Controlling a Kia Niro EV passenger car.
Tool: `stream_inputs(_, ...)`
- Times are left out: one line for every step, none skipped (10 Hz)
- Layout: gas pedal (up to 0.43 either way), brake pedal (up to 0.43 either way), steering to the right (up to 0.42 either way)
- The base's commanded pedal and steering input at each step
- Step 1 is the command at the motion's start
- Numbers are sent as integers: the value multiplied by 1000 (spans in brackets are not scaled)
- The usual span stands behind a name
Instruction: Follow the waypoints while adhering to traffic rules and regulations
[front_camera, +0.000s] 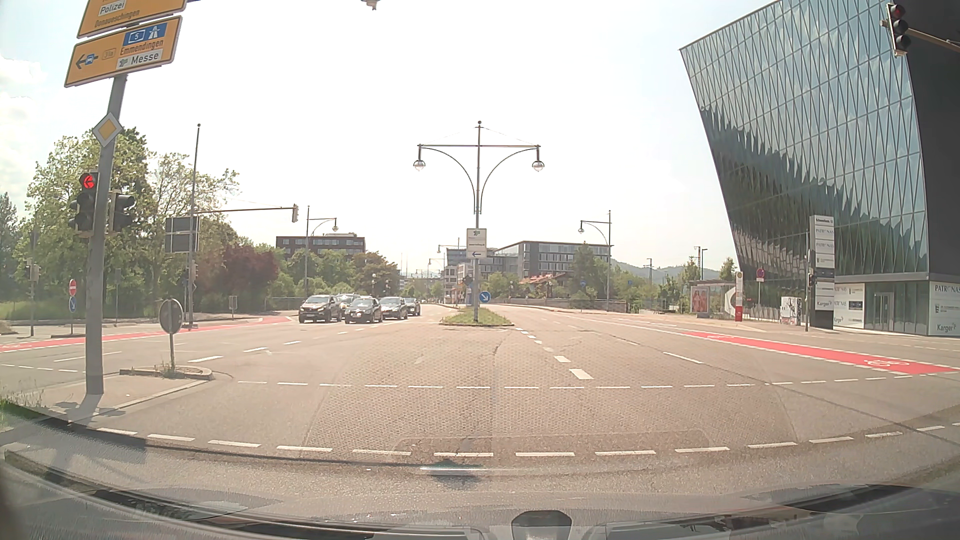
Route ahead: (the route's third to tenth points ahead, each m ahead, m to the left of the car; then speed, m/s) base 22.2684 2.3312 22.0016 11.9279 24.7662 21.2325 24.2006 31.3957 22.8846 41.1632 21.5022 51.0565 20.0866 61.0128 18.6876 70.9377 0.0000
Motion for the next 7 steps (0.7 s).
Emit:
stream_inputs(0,287,-1)
stream_inputs(0,287,-2)
stream_inputs(0,287,-1)
stream_inputs(0,287,-2)
stream_inputs(0,287,-2)
stream_inputs(0,287,-1)
stream_inputs(0,287,-2)
